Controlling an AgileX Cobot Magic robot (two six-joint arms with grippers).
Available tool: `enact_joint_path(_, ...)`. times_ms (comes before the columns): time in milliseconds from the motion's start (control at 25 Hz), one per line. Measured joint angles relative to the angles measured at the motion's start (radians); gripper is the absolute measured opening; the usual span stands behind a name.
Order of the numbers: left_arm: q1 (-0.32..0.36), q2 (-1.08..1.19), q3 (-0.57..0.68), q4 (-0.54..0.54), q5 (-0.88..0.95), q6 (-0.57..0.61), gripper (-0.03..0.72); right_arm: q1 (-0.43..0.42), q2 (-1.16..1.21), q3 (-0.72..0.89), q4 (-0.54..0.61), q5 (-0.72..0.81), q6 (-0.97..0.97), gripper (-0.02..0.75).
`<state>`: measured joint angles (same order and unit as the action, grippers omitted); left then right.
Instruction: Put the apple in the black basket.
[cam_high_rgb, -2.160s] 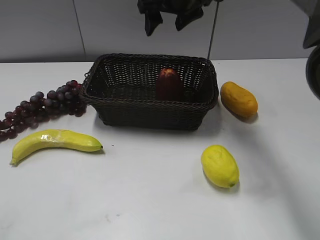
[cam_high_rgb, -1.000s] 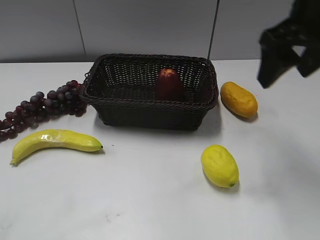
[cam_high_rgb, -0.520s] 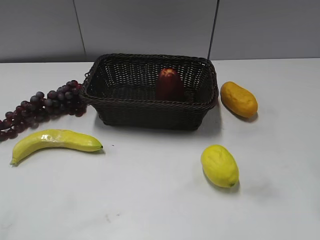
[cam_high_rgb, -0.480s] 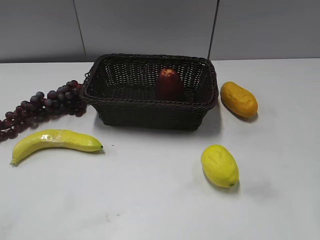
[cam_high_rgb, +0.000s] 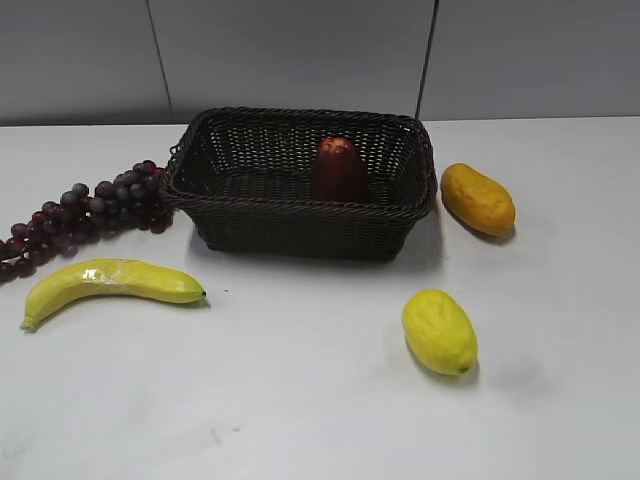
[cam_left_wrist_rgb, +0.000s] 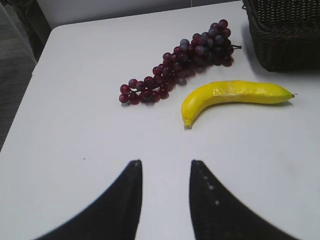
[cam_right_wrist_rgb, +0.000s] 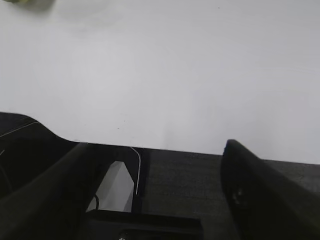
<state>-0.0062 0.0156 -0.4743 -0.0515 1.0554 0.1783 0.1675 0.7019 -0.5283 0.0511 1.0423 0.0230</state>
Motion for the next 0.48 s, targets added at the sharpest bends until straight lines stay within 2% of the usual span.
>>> enact_joint_path(480,0.0,0.0,0.0,0.0,0.0,0.0,0.237,0.0,-0.359,0.026,-0.005,0.006,0.0,0.594)
